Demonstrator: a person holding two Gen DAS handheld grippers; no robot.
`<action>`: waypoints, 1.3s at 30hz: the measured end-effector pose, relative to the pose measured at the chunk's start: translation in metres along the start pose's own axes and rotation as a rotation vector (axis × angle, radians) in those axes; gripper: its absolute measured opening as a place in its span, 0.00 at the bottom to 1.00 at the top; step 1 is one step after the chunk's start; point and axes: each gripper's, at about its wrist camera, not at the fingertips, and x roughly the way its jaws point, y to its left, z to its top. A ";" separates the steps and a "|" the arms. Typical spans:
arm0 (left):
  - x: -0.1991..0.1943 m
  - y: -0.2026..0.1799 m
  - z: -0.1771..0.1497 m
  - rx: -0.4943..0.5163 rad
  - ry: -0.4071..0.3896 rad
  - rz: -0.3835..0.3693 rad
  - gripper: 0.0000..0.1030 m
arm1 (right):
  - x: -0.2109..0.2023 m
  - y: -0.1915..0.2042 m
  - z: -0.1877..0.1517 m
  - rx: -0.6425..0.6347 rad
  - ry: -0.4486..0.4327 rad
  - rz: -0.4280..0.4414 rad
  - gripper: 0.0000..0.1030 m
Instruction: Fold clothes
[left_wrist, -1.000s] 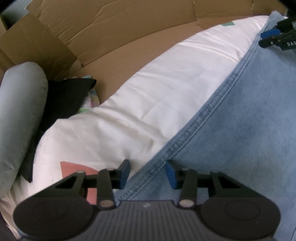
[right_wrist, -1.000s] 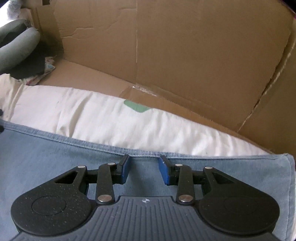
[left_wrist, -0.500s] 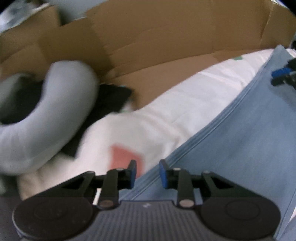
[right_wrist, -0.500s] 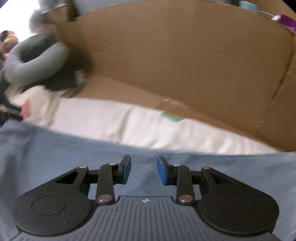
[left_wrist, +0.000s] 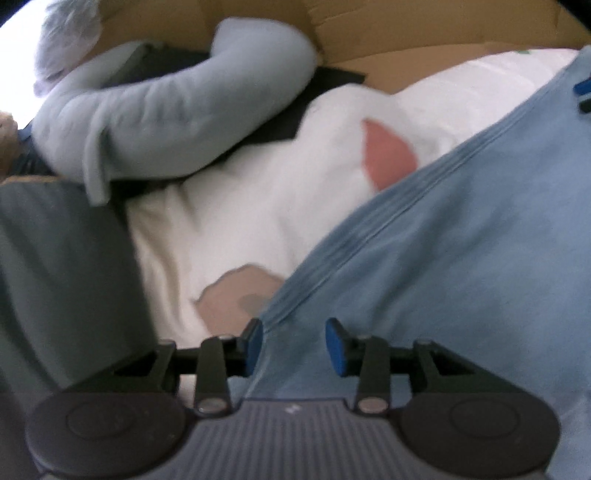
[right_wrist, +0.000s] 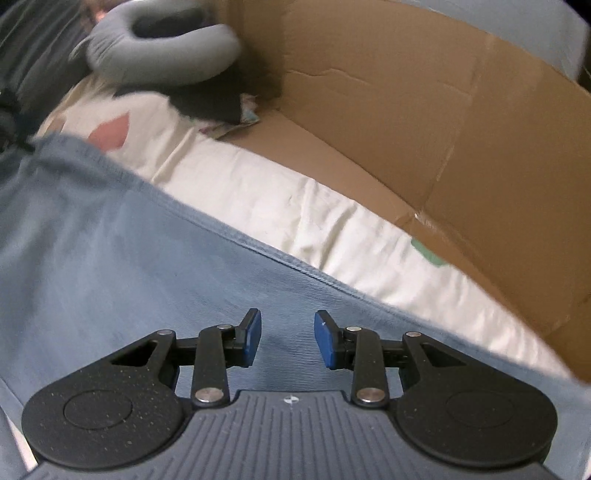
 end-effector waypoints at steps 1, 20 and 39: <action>0.004 0.003 -0.001 0.001 0.003 0.009 0.39 | 0.001 -0.004 -0.001 -0.029 0.005 -0.005 0.38; 0.032 0.026 0.012 0.025 0.009 -0.052 0.16 | 0.040 -0.030 0.000 -0.243 0.152 -0.082 0.00; -0.004 -0.031 0.082 0.134 -0.180 -0.165 0.44 | 0.012 -0.081 -0.009 -0.042 0.036 -0.086 0.40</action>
